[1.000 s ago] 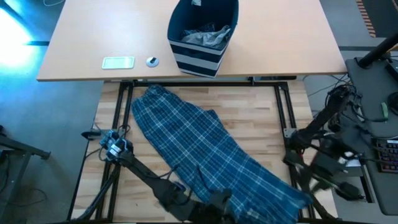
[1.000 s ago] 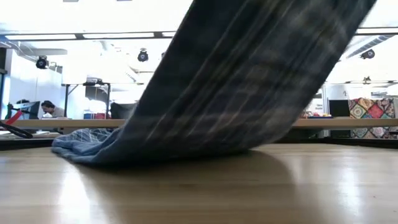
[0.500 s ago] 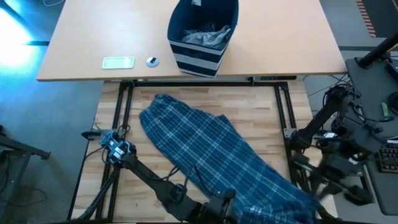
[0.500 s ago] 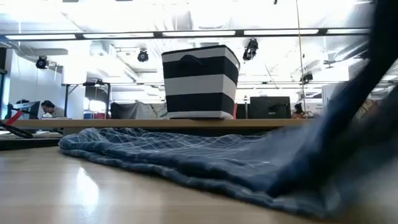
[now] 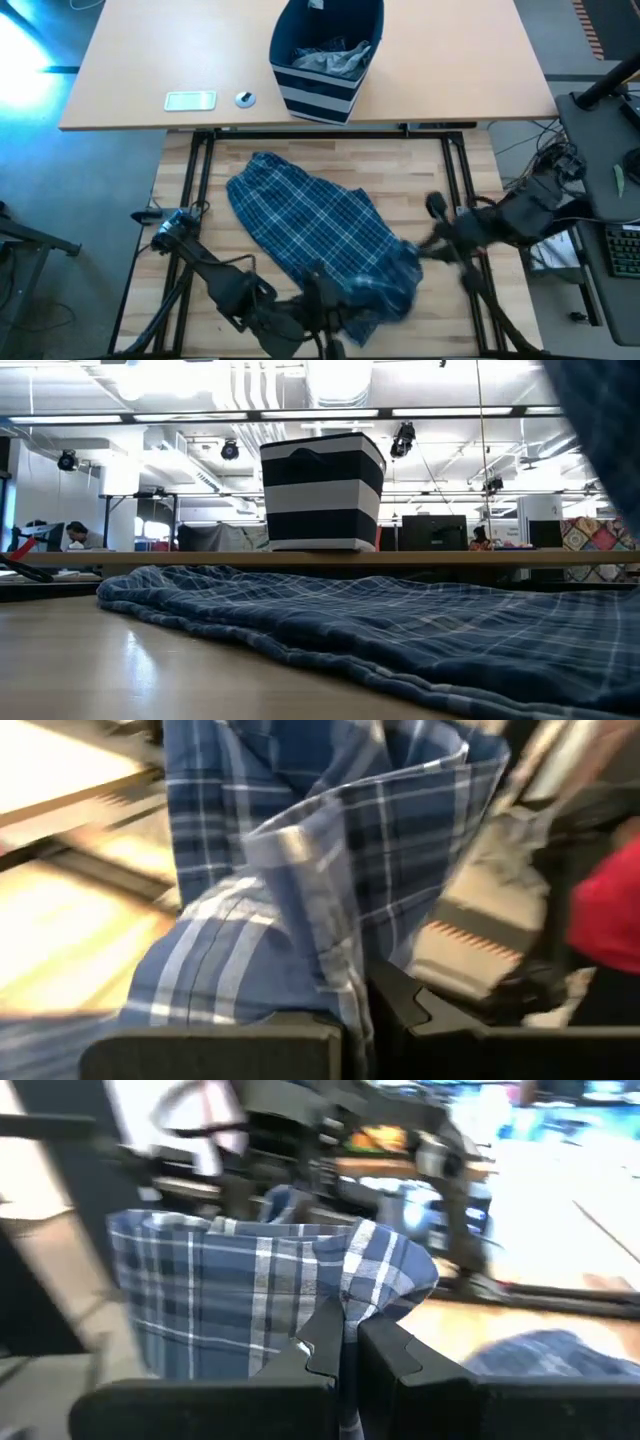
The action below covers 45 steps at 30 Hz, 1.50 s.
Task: Fold Laundry from Bin
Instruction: Fold the blue patterned pants
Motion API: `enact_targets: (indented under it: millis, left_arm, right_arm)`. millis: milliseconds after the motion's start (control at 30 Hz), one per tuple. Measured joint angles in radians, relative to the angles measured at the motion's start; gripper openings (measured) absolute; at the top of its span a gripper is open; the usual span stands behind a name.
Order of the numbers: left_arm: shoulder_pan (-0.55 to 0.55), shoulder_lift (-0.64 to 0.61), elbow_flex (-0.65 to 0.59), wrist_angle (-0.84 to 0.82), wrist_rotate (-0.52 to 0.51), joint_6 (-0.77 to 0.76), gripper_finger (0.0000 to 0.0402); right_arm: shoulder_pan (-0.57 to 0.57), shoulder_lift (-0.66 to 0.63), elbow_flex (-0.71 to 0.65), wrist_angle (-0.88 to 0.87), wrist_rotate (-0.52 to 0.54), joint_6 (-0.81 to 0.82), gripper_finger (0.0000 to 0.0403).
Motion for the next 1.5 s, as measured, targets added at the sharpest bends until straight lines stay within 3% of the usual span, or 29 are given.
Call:
enact_targets:
  millis: [200,400,433,533,633,833,967,1167,1367,1500]
  left_arm:
    - [-0.006,-0.061,0.000,-0.418,-0.104,-0.254,0.0000]
    - [-0.006,-0.099,-0.001,-0.926,-0.126,-0.642,0.0000]
    - [-0.005,-0.099,-0.008,-0.952,-0.125,-0.686,0.0000]
    - [-0.004,-0.130,-0.069,-0.914,-0.127,-0.628,0.0000]
    - [0.004,-0.187,-0.153,-0.935,-0.102,-0.698,0.0000]
    - [0.038,-0.353,-0.493,-0.940,-0.064,-0.904,0.0000]
    - [0.098,-0.480,-0.708,-0.928,-0.046,-0.967,0.0000]
    - [0.236,-0.673,-0.968,-0.871,-0.038,-0.928,0.0000]
    - [0.399,-0.836,-1.260,-0.645,0.041,-0.797,0.0000]
    - [0.492,-0.882,-1.436,-0.449,0.093,-0.654,0.0000]
  right_arm:
    - [-0.209,0.081,0.000,0.003,-0.131,0.001,0.0008]
    - [-0.374,0.175,0.003,0.010,-0.153,-0.055,0.0008]
    - [-0.400,0.195,0.003,0.013,-0.169,-0.056,0.0008]
    - [-0.470,0.261,0.003,0.049,-0.205,-0.070,0.0008]
    - [-0.536,0.326,0.003,0.100,-0.219,-0.116,0.0008]
    - [-0.682,0.428,0.035,0.164,-0.225,-0.258,0.0008]
    - [-0.800,0.525,0.120,0.192,-0.341,-0.336,0.0008]
    - [-0.956,0.750,0.295,0.240,-0.526,-0.410,0.0008]
    - [-1.043,1.012,0.493,0.234,-0.661,-0.463,0.0008]
    - [-1.066,1.177,0.620,0.205,-0.709,-0.488,0.0008]
